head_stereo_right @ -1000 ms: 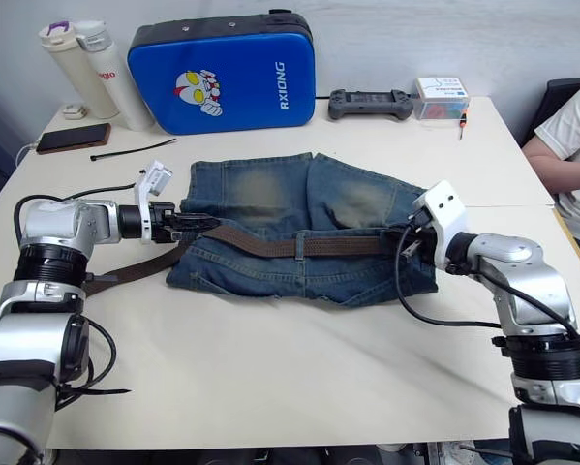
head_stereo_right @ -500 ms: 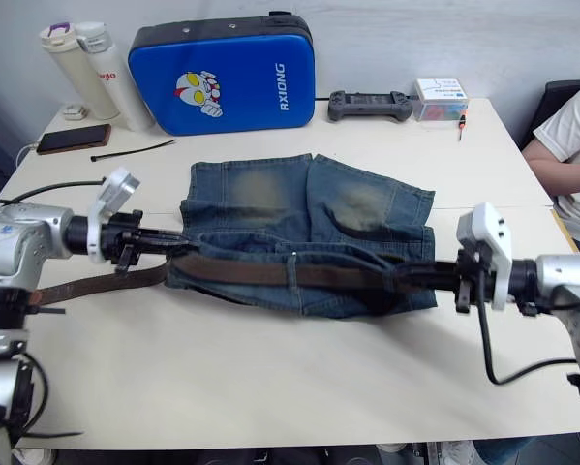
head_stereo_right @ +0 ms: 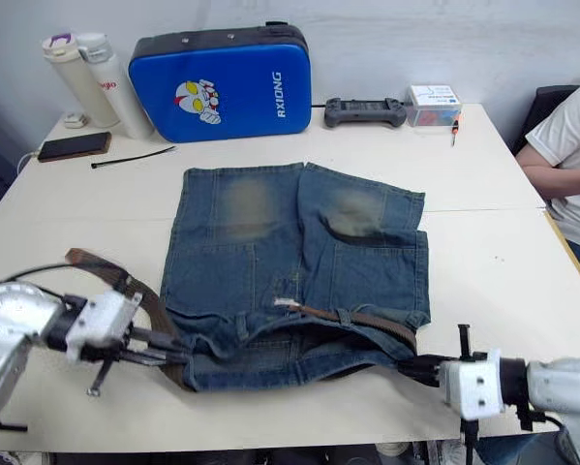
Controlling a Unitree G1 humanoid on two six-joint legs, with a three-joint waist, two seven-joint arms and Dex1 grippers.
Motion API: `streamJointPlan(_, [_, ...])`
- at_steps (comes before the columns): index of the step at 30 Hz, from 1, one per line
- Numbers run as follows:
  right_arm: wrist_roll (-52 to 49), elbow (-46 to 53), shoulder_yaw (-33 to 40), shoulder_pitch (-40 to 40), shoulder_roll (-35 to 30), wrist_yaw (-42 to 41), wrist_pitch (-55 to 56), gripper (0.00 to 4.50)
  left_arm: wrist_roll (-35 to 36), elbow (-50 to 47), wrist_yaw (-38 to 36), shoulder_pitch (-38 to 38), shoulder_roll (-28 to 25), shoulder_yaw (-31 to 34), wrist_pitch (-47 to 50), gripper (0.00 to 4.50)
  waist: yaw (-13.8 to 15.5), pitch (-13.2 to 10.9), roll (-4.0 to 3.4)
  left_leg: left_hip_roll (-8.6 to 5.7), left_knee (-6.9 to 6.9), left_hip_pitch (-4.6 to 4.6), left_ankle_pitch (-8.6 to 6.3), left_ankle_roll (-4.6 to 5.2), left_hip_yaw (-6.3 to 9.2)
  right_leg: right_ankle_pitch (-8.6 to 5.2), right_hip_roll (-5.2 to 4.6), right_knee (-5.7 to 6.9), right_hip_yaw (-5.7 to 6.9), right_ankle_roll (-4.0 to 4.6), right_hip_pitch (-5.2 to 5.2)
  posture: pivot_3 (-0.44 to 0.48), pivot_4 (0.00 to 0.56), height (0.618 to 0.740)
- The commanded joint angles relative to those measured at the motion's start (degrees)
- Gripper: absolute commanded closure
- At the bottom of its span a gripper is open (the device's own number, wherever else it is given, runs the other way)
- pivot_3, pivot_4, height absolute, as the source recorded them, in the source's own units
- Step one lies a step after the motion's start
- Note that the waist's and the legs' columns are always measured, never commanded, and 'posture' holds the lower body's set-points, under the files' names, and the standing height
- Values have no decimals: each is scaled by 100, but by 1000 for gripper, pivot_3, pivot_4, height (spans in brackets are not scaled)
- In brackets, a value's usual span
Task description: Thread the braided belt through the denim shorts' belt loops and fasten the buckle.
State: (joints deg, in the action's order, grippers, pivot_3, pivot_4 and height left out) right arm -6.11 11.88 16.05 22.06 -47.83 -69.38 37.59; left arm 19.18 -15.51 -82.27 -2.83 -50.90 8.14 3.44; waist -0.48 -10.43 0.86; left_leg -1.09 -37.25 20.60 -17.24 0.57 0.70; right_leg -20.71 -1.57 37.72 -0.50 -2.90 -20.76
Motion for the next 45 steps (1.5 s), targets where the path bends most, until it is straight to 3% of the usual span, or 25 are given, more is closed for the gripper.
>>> streamJointPlan(1, [147, -329, 15, 165, -51, 217, 1222, 4492, -437, 39, 352, -203, -14, -7, -594, 4500, 23, -1, 4, 1, 10, -22, -1, -1, 0, -3, -1, -8, 0, 3, 21, 0, 150, 740])
streamJointPlan(3, [299, -710, -41, 411, -149, 319, 1988, 4492, -869, 218, 504, -502, -110, -45, -1123, 4500, 23, -1, 3, 4, 15, -29, -6, -2, 0, -6, 0, -12, 0, 6, 27, 0, 150, 740])
streamJointPlan(6, [332, -1219, -110, 588, -298, 559, 2607, 4492, -1116, 452, 456, -806, -478, -192, -899, 4500, 21, 0, 4, 8, 20, -30, -12, -7, 0, -15, 3, -12, 2, 9, 24, 0, 150, 740])
streamJointPlan(7, [308, -1368, -113, 561, -329, 681, 2689, 3718, -1158, 527, 509, -848, -593, -221, -689, 4070, 20, 0, 4, 12, 21, -30, -13, -8, -1, -16, 5, -12, 3, 12, 24, 0, 150, 740])
streamJointPlan(8, [299, -1481, -128, 539, -364, 791, 2755, 3506, -1178, 574, 562, -874, -674, -243, -573, 3603, 8, 1, 3, 13, 19, -32, -13, -8, -1, -17, 6, -8, 2, 13, 25, 0, 150, 740])
streamJointPlan(12, [187, -2147, -190, 435, -669, 1074, 2982, 1464, 12, 401, 10, -840, -1209, -188, 1098, 1870, -98, 20, -30, 16, 22, -50, -13, -8, -4, -22, 7, 1, 0, 22, 45, 0, 150, 740])
streamJointPlan(15, [-148, -2861, -155, 421, -916, 1206, 3121, 159, 1361, 366, -581, -621, -1612, 243, 2541, 631, -116, 16, -23, 20, 23, -52, -13, -9, 0, -28, 11, 10, 6, 33, 40, 0, 150, 740])
streamJointPlan(16, [-278, -3035, -172, 426, -1012, 1223, 3136, 0, 2040, 377, -814, -614, -1864, 412, 3041, 240, -112, 7, -9, 20, 23, -49, -12, -10, 2, -28, 12, 10, 8, 33, 37, 0, 150, 740])
streamJointPlan(19, [-934, -3253, -204, 274, -1198, 1203, 2771, 0, 3415, 604, -1023, -511, -2491, 753, 3940, 114, -107, -10, 19, 21, 14, -42, -11, -16, 14, -29, 9, 10, 17, 34, 33, 0, 150, 740])
streamJointPlan(24, [-1810, -2620, -201, -419, -1288, 1216, 1387, 0, 4344, 1197, -1023, 127, -2639, 920, 4477, 114, -124, -23, 0, 19, 15, -43, -13, -17, 12, -28, 8, 8, 15, 33, 35, 0, 150, 740])
streamJointPlan(26, [-1864, -2141, -333, -913, -1360, 1382, 269, 0, 3946, 1294, -447, 778, -2195, 643, 4219, 114, -124, -25, -2, 20, 18, -40, -11, -21, 15, -29, 13, 12, 17, 35, 27, 0, 150, 740])
streamJointPlan(29, [-1617, -1527, -742, -1887, -1325, 1867, -1686, 0, 3103, 1322, 965, 1974, -1317, -161, 4275, 114, -101, -24, -17, 18, 12, -40, -8, -29, 14, -28, 11, 18, 16, 33, 25, 0, 150, 740])
streamJointPlan(32, [-1275, -1086, -1348, -2752, -1296, 1767, -2912, 0, 2258, 1534, 2108, 2920, -500, -724, 4346, 114, -46, -23, -16, 16, 0, -28, -8, -29, 17, -25, 11, 25, 18, 28, 17, 0, 150, 740])
streamJointPlan(35, [-1361, -749, -2044, -3993, -898, 1791, -4781, 0, 1160, 1940, 3155, 3827, 230, -1402, 4268, 114, 30, -19, 4, 18, -40, 83, -6, -32, 20, -22, 16, 47, 20, 21, -84, 0, 150, 740])
streamJointPlan(38, [-1369, -463, -2459, -4636, -569, 1701, -5853, 0, 800, 1950, 3310, 4148, 463, -1737, 4539, 114, 26, -19, 4, 15, -105, 203, 10, -57, 11, -15, 14, 119, 12, 7, -194, 0, 150, 740])
streamJointPlan(41, [-1350, -183, -3027, -5025, -231, 1680, -7129, 0, 406, 1896, 3017, 4147, 401, -2265, 4513, 114, 26, -19, 4, 16, -122, 224, 7, -52, 11, -15, 13, 120, 13, 7, -213, 0, 150, 740])
streamJointPlan(45, [-1052, -275, -3427, -5214, 238, 2030, -7995, 0, -55, 2188, 3019, 4228, 544, -2527, 4277, 114, 43, -17, 7, 16, -133, 227, 7, -51, 20, -15, 11, 116, 17, 7, -212, 0, 150, 740])
